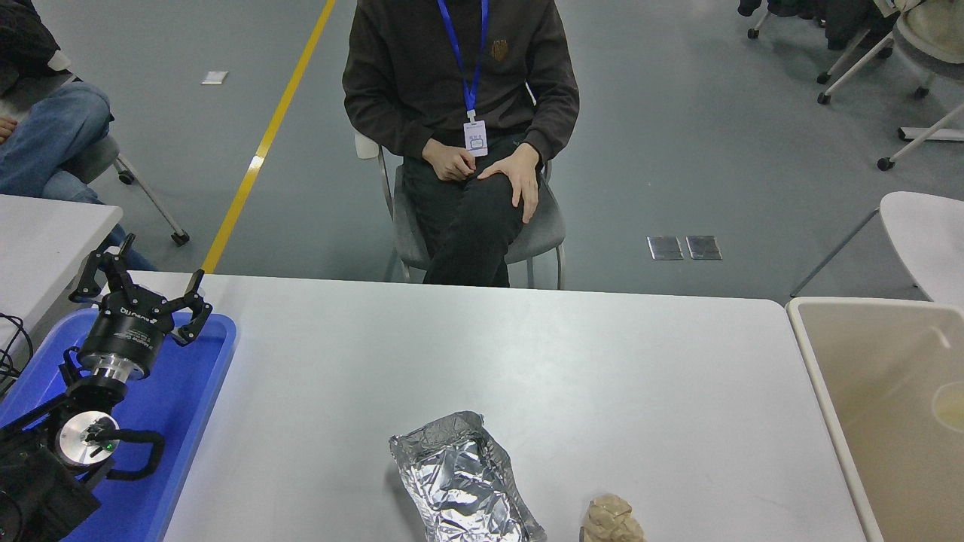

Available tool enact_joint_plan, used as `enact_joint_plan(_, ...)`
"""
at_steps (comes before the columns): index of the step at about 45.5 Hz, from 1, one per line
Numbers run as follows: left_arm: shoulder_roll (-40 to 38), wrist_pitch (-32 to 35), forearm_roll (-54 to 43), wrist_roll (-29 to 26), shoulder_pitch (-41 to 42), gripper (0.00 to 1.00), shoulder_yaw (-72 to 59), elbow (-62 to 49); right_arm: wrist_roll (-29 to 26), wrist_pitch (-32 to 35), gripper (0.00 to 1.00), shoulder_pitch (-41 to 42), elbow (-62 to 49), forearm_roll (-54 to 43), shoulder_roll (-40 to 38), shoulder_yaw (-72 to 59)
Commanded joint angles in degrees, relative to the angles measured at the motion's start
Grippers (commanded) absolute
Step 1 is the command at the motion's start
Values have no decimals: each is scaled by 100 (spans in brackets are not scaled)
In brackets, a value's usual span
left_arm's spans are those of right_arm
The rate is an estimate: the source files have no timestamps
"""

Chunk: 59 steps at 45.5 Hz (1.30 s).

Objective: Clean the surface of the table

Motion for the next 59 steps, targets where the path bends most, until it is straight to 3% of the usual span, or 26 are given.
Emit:
enact_joint_plan(1,0,0,0,0,0,100,0,0,-112,-2,75,-21,-73,128,59,-252)
enact_joint_plan(23,0,0,0,0,0,100,0,0,-121,-2,79,-117,-90,436,41,-252)
enact_joint_plan(40,9,9,0,-9,0,100,0,0,-86,6,82,-144,-99,1350,-20,-226)
enact_joint_plan(49,9,9,0,-9,0,100,0,0,-95,6,85,-12,-20,2702,-143,-129)
enact_joint_plan(52,0,9,0,-9,0,100,0,0,-112,41,91,119,-11,3124,-240,213)
enact_joint_plan(59,0,9,0,-9,0,100,0,0,-147,156,96,243,6,3284,-293,1320)
